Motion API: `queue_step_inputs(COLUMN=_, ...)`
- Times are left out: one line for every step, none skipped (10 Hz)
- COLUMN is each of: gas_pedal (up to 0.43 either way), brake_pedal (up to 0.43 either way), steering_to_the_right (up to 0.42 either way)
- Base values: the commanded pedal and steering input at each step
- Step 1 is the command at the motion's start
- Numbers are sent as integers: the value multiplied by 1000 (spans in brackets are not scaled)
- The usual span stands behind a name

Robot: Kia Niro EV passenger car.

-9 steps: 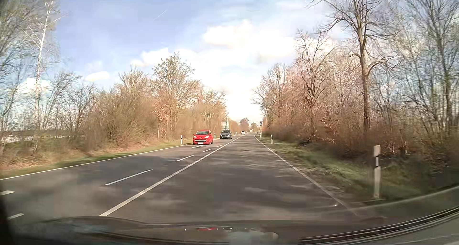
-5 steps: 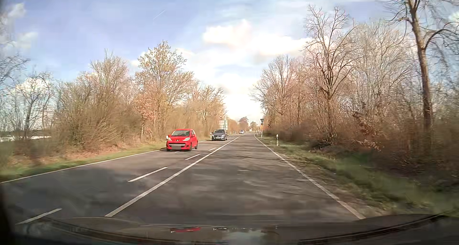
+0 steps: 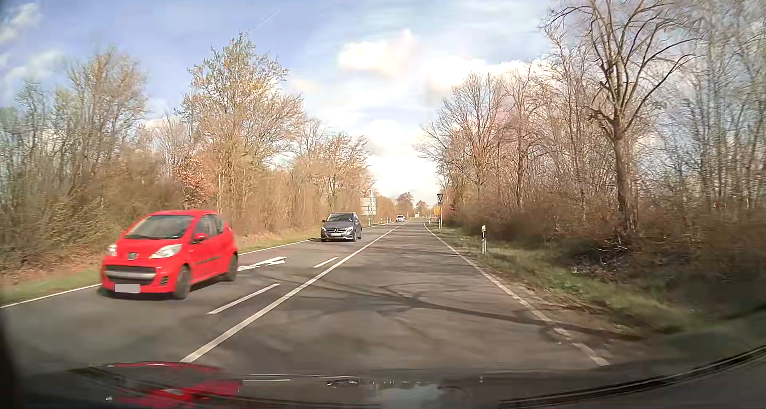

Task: Follow the waypoints while adhering to traffic rules and regulations

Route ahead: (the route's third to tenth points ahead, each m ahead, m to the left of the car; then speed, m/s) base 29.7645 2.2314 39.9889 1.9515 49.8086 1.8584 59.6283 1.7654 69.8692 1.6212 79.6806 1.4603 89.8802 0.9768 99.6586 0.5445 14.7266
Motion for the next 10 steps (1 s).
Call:
queue_step_inputs(gas_pedal=209, brake_pedal=0, steering_to_the_right=0)
queue_step_inputs(gas_pedal=189, brake_pedal=0, steering_to_the_right=0)
queue_step_inputs(gas_pedal=177, brake_pedal=0, steering_to_the_right=0)
queue_step_inputs(gas_pedal=177, brake_pedal=0, steering_to_the_right=0)
queue_step_inputs(gas_pedal=177, brake_pedal=0, steering_to_the_right=0)
queue_step_inputs(gas_pedal=177, brake_pedal=0, steering_to_the_right=-1)
queue_step_inputs(gas_pedal=177, brake_pedal=0, steering_to_the_right=-1)
queue_step_inputs(gas_pedal=177, brake_pedal=0, steering_to_the_right=-2)
queue_step_inputs(gas_pedal=177, brake_pedal=0, steering_to_the_right=-2)
queue_step_inputs(gas_pedal=177, brake_pedal=0, steering_to_the_right=-2)
